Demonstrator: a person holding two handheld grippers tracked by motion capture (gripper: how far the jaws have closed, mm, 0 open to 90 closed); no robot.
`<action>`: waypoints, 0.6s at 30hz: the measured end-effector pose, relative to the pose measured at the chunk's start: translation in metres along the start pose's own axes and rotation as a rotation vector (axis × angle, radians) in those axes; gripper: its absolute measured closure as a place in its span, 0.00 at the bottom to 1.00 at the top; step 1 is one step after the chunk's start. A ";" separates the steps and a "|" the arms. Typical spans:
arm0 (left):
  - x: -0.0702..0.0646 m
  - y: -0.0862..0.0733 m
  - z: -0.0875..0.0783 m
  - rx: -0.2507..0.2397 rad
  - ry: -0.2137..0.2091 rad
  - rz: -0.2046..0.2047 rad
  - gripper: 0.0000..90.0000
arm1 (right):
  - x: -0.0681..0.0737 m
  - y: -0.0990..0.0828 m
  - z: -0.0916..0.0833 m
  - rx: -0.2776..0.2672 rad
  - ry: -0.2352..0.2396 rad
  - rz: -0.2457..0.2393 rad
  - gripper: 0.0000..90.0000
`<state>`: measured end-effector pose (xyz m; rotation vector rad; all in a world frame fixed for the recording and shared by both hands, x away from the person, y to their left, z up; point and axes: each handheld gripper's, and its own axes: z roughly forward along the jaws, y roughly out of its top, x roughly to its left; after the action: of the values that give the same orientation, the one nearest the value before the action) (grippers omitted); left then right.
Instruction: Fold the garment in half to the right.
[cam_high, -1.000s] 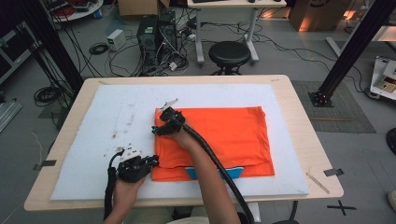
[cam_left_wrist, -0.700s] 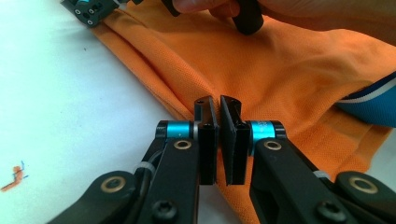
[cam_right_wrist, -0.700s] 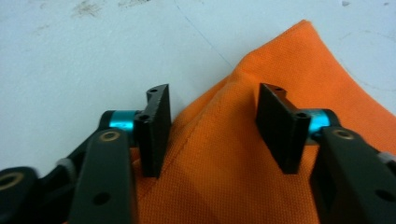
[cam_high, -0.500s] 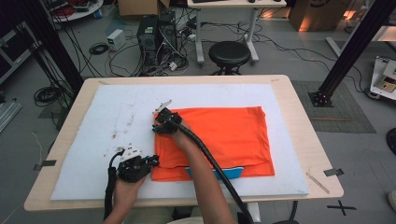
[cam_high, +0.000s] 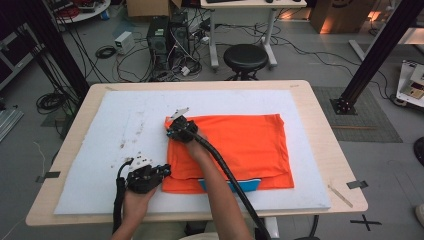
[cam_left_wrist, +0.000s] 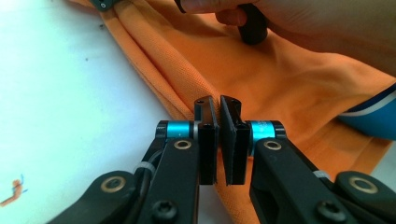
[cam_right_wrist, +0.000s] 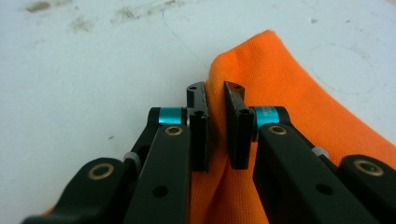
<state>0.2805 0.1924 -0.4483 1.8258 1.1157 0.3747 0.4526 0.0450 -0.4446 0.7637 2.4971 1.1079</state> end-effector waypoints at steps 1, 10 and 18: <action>-0.001 0.001 0.000 -0.001 -0.002 0.003 0.95 | -0.001 -0.001 -0.002 -0.006 0.005 0.006 0.92; -0.009 0.007 0.001 -0.027 -0.045 0.009 0.95 | -0.011 -0.005 -0.021 -0.070 0.036 0.043 0.92; -0.024 0.019 0.012 -0.039 -0.103 0.023 0.95 | -0.027 -0.014 -0.046 -0.123 0.040 0.055 0.92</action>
<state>0.2855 0.1633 -0.4344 1.8046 1.0105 0.3102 0.4479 -0.0057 -0.4231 0.7869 2.4269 1.2940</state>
